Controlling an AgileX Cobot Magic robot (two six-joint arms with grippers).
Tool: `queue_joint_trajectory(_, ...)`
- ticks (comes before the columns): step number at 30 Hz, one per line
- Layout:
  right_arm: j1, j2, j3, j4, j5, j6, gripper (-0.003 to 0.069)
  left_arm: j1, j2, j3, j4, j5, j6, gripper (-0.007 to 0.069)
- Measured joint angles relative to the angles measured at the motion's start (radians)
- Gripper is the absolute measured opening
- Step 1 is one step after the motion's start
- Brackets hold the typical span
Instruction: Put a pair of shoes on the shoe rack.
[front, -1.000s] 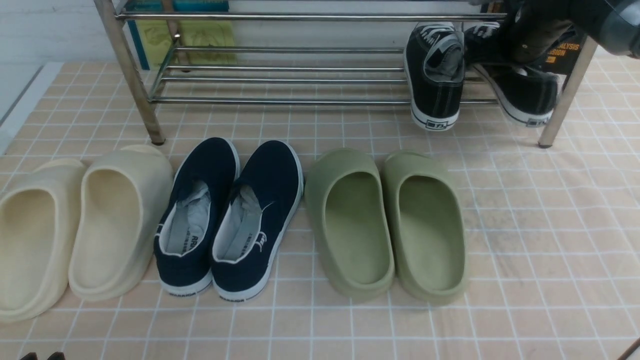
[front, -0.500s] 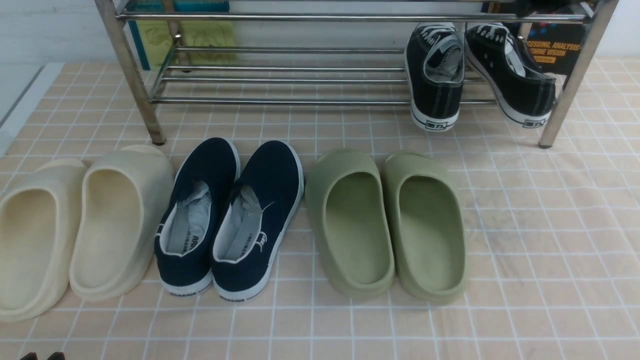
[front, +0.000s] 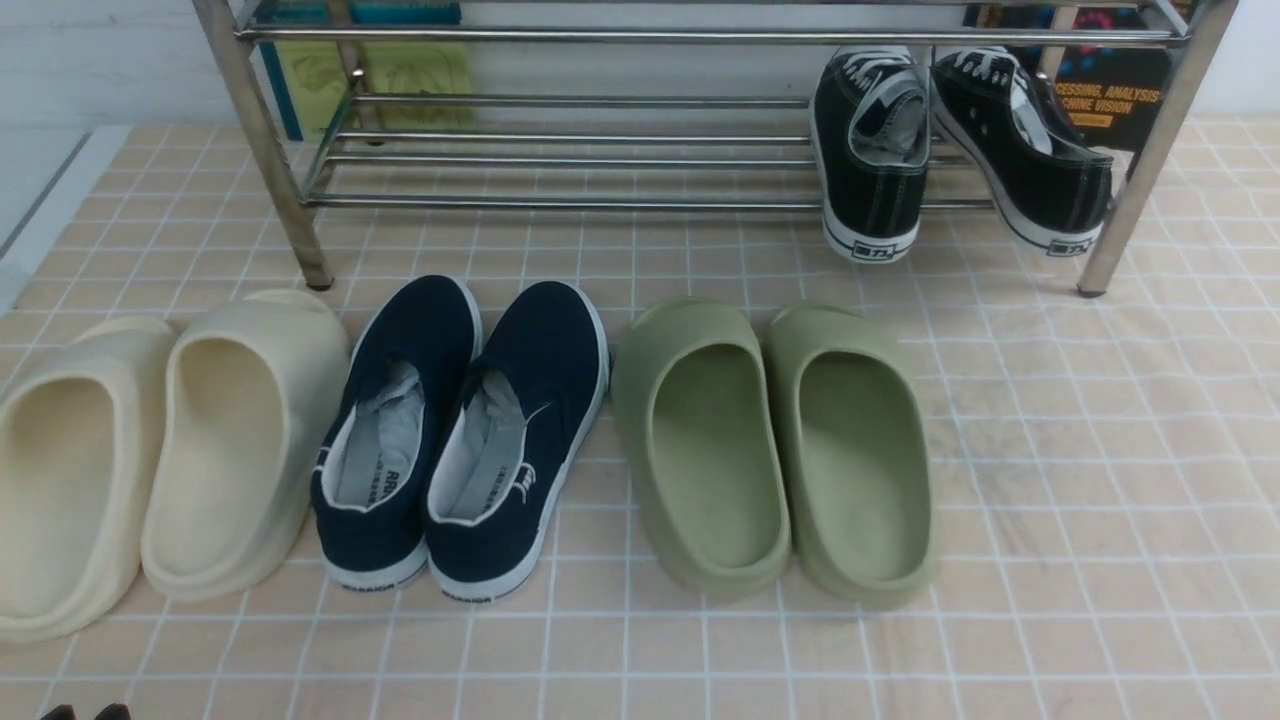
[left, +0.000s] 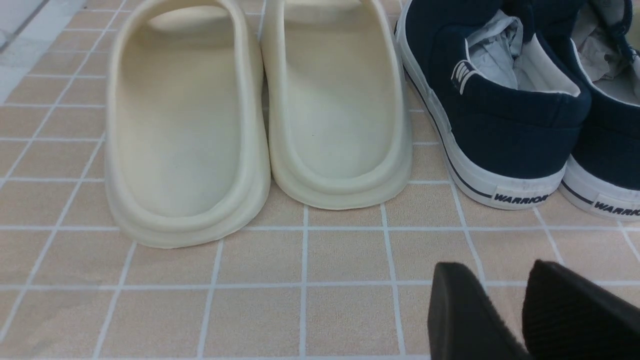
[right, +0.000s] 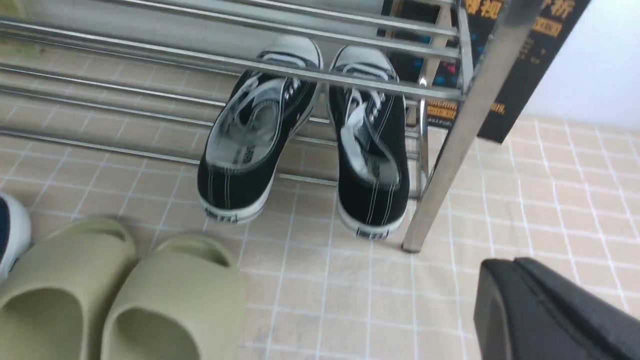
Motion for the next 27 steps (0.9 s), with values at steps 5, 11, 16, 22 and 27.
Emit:
queue_joint_trajectory(5, 0.000, -0.244, 0.387, 0.000, -0.178, 0.095, -0.0002, 0.000, 0.000, 0.000, 0.000, 0.000, 0.000, 0.0240)
queue_joint_trajectory(11, 0.000, -0.572, 0.840, -0.001, -0.606, 0.121, 0.0001, 0.000, 0.000, 0.000, 0.000, 0.000, 0.000, 0.0240)
queue_joint_trajectory(16, 0.000, -0.704, 1.016, -0.015, -0.922, 0.122, 0.0005, 0.000, 0.000, 0.000, 0.000, 0.000, 0.000, 0.0240)
queue_joint_trajectory(22, 0.000, -0.738, 1.046, -0.076, -1.105, 0.122, 0.0006, 0.000, 0.000, 0.000, 0.000, 0.000, 0.000, 0.0240)
queue_joint_trajectory(27, 0.000, -0.738, 1.046, -0.139, -1.130, 0.120, 0.0010, 0.000, 0.000, 0.000, 0.000, 0.000, 0.000, 0.0240)
